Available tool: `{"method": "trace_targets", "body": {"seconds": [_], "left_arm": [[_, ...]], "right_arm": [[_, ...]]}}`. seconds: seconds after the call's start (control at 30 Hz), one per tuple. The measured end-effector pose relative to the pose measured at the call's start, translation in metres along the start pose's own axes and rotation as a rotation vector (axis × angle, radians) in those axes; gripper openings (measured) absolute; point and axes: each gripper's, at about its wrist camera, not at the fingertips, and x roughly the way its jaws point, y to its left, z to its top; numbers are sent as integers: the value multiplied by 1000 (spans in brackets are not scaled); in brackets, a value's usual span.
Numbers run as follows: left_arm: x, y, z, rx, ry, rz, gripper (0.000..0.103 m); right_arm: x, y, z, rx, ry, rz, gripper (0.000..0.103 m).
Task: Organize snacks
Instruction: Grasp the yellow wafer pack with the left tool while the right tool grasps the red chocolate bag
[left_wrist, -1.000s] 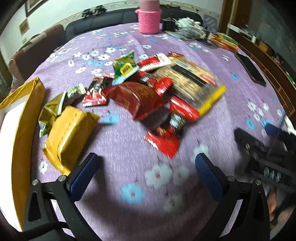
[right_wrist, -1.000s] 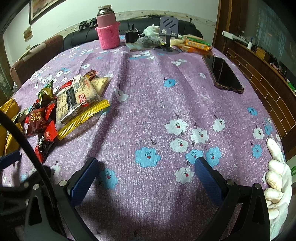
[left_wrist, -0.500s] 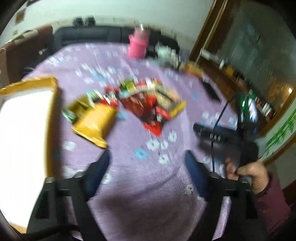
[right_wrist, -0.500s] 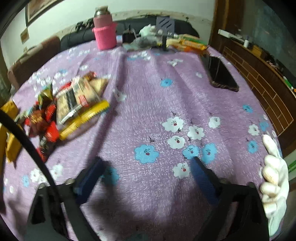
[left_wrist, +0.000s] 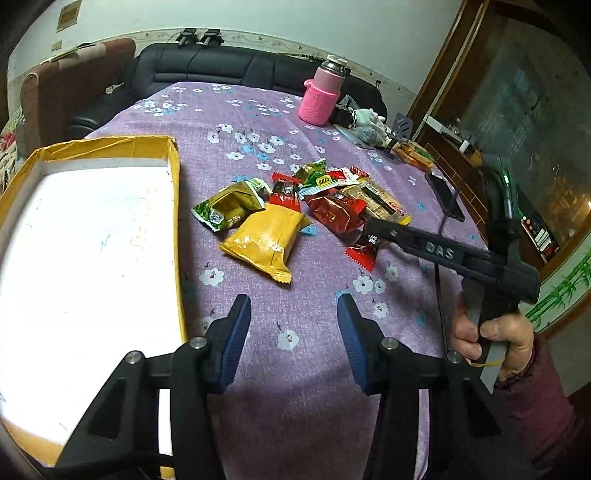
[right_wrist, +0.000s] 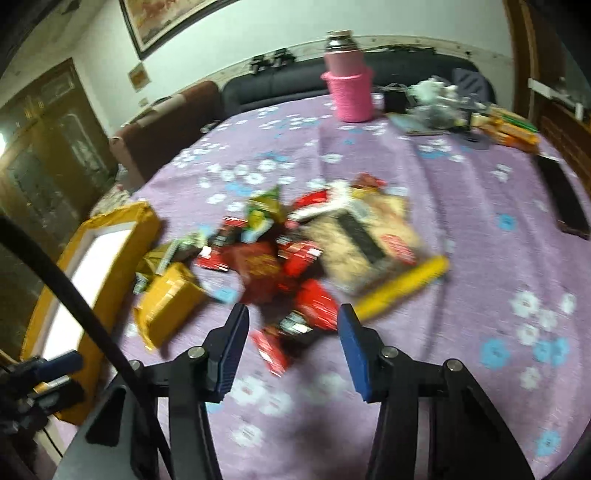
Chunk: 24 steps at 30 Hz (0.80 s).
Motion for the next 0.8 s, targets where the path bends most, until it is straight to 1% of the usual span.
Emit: {"method": "trace_targets", "body": {"seconds": [0.1, 0.2, 0.33, 0.4, 0.43, 0.47, 0.53, 0.57, 0.67, 0.7, 0.8], "left_arm": [[5, 2, 6, 11, 14, 8, 51], [12, 3, 16, 30, 30, 11, 52], [29, -2, 34, 68, 69, 32, 53], [40, -5, 44, 85, 84, 35, 53], [45, -7, 48, 96, 91, 40, 54], [50, -10, 52, 109, 98, 49, 56], [63, -15, 58, 144, 120, 69, 59], [69, -17, 60, 164, 134, 79, 60], [87, -18, 63, 214, 179, 141, 61], [92, -18, 64, 222, 193, 159, 64], [101, -14, 67, 209, 226, 183, 69]], "right_arm": [[11, 13, 11, -41, -9, -7, 49], [38, 18, 26, -80, 24, -23, 49], [58, 18, 27, -79, 53, 7, 50], [62, 20, 25, -89, 65, 19, 39], [62, 21, 25, -92, 66, 22, 37], [60, 20, 24, -87, 57, 35, 32], [57, 17, 24, -67, 54, 67, 28], [54, 15, 24, -57, 54, 83, 28], [45, 13, 28, -45, 29, 104, 28], [42, 13, 29, -42, 21, 112, 28], [35, 10, 31, -31, 0, 129, 28]]}}
